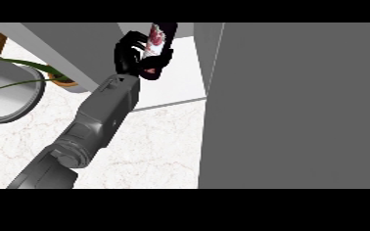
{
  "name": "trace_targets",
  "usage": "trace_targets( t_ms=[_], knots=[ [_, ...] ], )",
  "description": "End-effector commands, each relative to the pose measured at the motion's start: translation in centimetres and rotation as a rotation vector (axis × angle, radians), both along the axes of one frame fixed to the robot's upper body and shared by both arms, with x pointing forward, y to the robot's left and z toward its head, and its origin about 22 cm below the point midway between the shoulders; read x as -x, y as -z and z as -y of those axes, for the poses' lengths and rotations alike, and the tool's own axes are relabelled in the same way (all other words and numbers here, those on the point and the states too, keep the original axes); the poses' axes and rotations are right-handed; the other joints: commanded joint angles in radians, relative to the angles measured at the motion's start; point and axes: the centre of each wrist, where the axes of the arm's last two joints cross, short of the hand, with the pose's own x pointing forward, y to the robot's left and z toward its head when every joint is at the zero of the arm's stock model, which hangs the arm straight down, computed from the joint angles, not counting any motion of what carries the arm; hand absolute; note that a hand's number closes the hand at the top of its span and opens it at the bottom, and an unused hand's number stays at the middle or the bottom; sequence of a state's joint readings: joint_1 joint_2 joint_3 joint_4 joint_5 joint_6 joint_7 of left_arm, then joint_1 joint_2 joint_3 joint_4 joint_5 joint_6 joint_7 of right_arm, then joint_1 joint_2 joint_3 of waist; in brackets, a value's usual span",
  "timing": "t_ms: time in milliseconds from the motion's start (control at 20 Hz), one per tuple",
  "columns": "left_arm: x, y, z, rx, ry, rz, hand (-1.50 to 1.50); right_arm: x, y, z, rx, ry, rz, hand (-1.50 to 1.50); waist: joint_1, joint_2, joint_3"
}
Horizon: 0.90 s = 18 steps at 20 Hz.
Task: Pick up the wine, place it into the cabinet and close the cabinet
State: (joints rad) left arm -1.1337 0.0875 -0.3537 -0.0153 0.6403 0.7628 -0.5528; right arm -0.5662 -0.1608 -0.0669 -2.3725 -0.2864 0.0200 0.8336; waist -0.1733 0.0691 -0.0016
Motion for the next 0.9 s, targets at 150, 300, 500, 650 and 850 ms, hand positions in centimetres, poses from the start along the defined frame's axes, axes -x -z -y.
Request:
trace_targets(
  t_ms=[150, 300, 500, 650, 850],
  knots=[
    [0.5, 1.2, -3.0, -0.015, 0.020, -0.055, -1.50, 0.7, -0.3, 0.1, -0.003, -0.031, 0.012, -1.50, 0.000, 0.001, -0.003],
    [0.1, 0.4, -3.6, -0.007, 0.002, -0.058, -1.50, 0.6, -0.2, -0.1, -0.016, -0.024, 0.017, -1.50, -0.002, 0.006, -0.003],
    [0.6, 1.3, -3.8, 0.004, -0.001, -0.075, -1.50, 0.9, 0.0, -0.4, -0.007, -0.045, 0.006, -1.50, 0.005, 0.002, -0.004],
    [0.3, 0.9, -4.1, 0.011, 0.013, -0.061, -1.50, 0.5, 0.2, 0.0, -0.011, -0.024, -0.008, -1.50, 0.012, 0.001, -0.002],
    [0.0, 0.3, -4.5, -0.033, 0.042, -0.033, -1.50, 0.7, -0.1, -0.2, -0.002, -0.042, 0.018, -1.50, 0.017, -0.002, -0.002]
  ],
)
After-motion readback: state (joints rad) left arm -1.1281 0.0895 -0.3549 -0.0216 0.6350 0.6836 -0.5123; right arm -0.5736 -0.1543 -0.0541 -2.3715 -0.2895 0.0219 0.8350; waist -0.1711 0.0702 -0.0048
